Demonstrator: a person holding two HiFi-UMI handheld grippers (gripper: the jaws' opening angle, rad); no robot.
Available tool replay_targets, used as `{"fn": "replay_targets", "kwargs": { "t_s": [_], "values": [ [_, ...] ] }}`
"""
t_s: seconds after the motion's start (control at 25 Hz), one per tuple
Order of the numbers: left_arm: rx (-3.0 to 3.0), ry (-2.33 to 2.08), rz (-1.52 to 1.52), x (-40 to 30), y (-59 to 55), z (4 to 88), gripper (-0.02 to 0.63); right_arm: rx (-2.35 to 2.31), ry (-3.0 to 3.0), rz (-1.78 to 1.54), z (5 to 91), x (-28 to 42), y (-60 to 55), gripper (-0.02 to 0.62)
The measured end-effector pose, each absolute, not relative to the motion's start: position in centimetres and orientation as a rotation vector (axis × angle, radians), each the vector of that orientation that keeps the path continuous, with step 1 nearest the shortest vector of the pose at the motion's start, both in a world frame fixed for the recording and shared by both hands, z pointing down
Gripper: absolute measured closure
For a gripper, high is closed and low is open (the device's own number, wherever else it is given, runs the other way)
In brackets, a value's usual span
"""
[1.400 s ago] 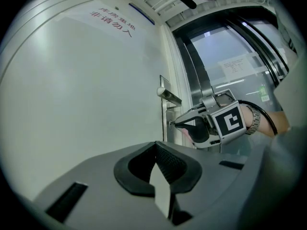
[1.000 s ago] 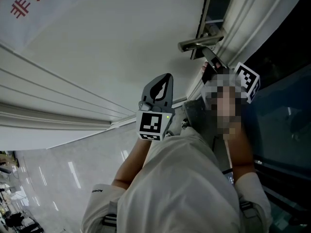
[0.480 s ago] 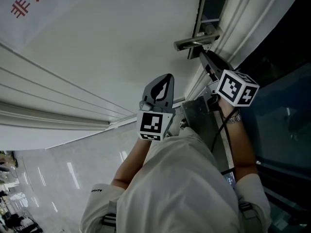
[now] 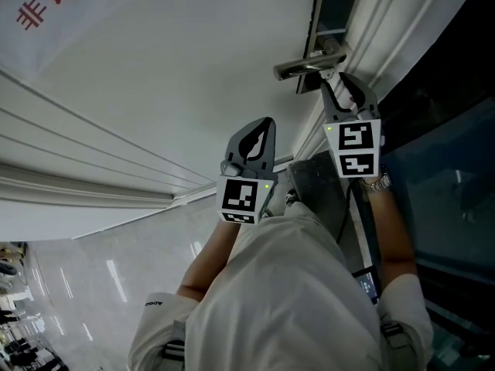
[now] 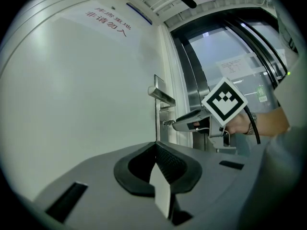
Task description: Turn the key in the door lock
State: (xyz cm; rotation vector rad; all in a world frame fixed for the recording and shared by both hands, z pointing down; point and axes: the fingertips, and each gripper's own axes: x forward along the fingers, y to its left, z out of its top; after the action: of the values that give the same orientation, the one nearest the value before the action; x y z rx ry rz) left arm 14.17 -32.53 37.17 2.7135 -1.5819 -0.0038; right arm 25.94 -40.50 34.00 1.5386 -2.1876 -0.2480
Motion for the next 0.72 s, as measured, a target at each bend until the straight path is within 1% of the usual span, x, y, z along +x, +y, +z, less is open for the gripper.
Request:
{"fn": "replay_targets", "kwargs": {
  "t_s": [0.4, 0.72],
  "values": [
    [2.707, -1.586, 0.001, 14.1, -32.5, 37.3, 0.597, 1.352, -1.734, -0.875, 34.0, 25.1, -40.1, 0.48],
    [2.716, -1.574, 0.016, 14.5, -32.1, 37.5, 0.598, 1.215, -1.536, -1.091, 34.4, 24.8, -40.4, 0.48]
  ]
}}
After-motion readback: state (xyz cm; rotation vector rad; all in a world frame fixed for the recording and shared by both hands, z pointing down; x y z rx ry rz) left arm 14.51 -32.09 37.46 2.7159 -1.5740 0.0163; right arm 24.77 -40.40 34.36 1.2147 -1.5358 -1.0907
